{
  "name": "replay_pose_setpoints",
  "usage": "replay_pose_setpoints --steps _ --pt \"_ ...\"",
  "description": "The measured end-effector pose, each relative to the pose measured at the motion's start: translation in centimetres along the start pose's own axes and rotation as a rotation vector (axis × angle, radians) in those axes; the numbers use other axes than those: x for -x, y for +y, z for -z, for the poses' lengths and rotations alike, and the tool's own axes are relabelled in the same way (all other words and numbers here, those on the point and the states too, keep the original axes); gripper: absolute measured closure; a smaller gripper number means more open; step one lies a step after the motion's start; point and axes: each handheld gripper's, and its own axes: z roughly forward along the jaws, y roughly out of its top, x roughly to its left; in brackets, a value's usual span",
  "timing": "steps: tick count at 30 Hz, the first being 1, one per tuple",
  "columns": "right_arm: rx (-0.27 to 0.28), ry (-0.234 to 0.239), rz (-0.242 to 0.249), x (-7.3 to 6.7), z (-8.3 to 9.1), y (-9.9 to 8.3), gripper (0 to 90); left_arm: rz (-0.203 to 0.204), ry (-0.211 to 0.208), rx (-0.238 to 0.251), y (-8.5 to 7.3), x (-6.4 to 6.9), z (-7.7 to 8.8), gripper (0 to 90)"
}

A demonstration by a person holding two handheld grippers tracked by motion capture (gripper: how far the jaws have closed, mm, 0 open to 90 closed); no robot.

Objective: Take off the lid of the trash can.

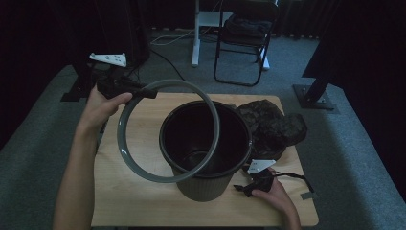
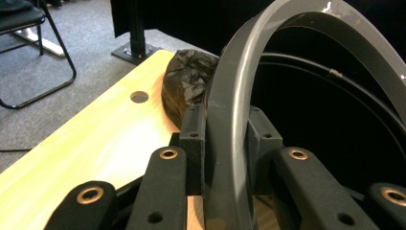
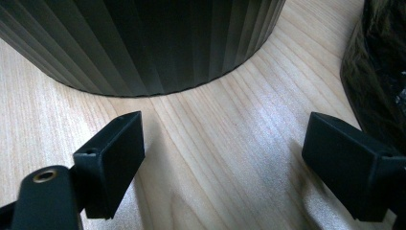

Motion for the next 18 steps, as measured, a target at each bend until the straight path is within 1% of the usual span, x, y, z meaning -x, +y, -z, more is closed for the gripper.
replay_pose_setpoints --steps 9,18 --pt "0.0 0.0 0.0 0.0 0.0 0.0 14.1 0.009 -0.001 -0.012 -0.9 -0.3 0.8 73.5" --pt "0.0 0.0 0.0 0.0 0.0 0.0 14.1 0.021 0.002 -0.027 -2.3 -0.8 1.9 73.5"
